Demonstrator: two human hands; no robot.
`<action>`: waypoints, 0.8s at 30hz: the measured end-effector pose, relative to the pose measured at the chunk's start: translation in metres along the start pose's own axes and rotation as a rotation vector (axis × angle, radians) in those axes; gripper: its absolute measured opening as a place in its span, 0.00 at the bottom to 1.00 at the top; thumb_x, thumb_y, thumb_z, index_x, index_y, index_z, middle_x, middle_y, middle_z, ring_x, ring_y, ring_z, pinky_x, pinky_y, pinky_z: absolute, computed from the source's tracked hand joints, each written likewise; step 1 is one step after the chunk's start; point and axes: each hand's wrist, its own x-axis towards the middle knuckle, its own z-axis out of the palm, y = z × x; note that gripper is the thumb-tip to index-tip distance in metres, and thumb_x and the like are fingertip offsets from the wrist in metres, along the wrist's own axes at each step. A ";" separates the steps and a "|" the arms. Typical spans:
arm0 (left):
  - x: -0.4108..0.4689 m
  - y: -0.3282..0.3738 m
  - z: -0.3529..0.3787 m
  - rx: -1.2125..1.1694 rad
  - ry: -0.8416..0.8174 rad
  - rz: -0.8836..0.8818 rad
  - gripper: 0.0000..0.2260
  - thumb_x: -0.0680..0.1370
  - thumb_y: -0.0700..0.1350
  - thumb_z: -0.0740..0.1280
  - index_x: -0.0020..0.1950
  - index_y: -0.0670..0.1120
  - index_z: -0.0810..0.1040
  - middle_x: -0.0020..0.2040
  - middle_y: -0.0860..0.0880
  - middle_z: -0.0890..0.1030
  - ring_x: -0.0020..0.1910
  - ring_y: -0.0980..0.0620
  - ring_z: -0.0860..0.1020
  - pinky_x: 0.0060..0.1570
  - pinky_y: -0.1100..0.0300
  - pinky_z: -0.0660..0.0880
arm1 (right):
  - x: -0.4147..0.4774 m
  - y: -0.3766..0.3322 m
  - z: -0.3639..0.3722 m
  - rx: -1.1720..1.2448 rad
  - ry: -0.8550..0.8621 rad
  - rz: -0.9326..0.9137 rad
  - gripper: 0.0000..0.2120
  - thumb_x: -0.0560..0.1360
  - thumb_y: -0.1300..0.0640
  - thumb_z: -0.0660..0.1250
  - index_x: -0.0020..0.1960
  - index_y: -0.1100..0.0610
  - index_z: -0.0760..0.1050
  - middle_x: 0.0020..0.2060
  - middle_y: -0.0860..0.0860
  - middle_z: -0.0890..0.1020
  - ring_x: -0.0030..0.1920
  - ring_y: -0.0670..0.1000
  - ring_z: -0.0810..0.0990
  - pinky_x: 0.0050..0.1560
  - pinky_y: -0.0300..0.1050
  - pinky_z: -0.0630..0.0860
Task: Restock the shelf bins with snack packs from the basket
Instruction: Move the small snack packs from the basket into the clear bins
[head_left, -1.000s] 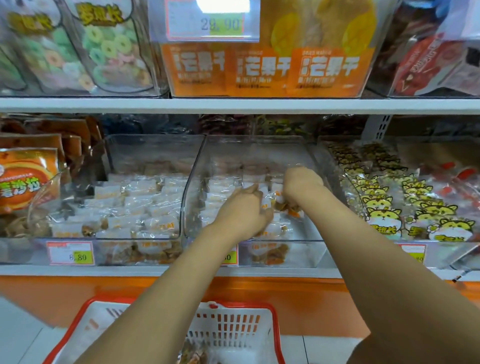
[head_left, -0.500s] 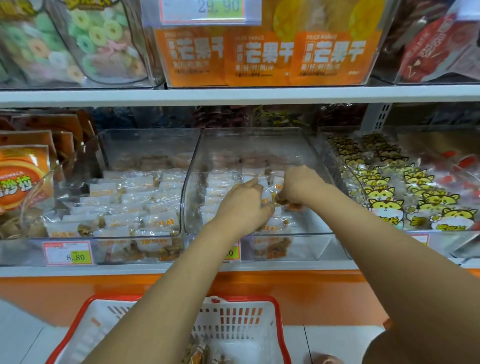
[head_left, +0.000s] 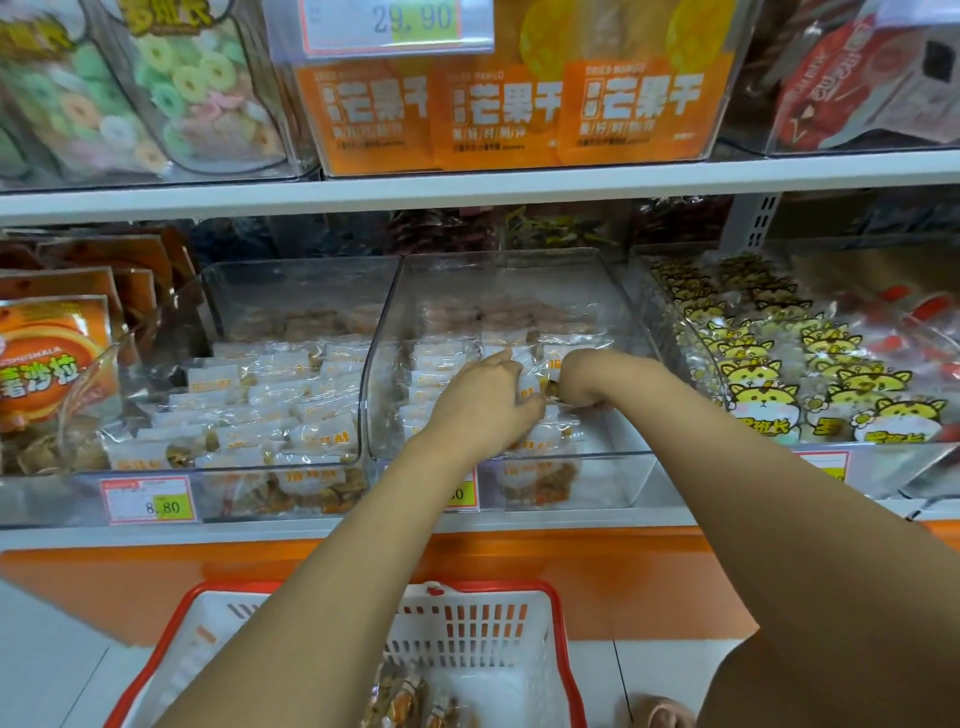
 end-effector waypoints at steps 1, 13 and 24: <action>0.001 0.000 0.001 -0.003 0.014 -0.006 0.22 0.79 0.54 0.61 0.67 0.40 0.72 0.74 0.45 0.65 0.70 0.46 0.67 0.67 0.55 0.66 | -0.003 0.001 0.000 0.005 0.006 -0.030 0.14 0.82 0.58 0.54 0.43 0.64 0.71 0.43 0.56 0.74 0.35 0.53 0.71 0.35 0.42 0.69; -0.035 0.010 -0.013 -0.148 0.566 0.224 0.13 0.79 0.47 0.57 0.47 0.42 0.78 0.44 0.48 0.79 0.44 0.49 0.76 0.44 0.55 0.72 | -0.087 0.014 0.008 0.288 0.711 -0.160 0.12 0.78 0.54 0.60 0.38 0.57 0.68 0.35 0.53 0.73 0.39 0.57 0.74 0.37 0.43 0.66; -0.185 -0.058 0.064 -0.276 0.295 -0.059 0.17 0.79 0.55 0.60 0.32 0.52 0.67 0.26 0.54 0.69 0.27 0.58 0.69 0.29 0.62 0.62 | -0.113 -0.013 0.138 0.153 0.233 -0.283 0.10 0.77 0.57 0.60 0.37 0.57 0.68 0.34 0.49 0.71 0.38 0.52 0.74 0.32 0.41 0.68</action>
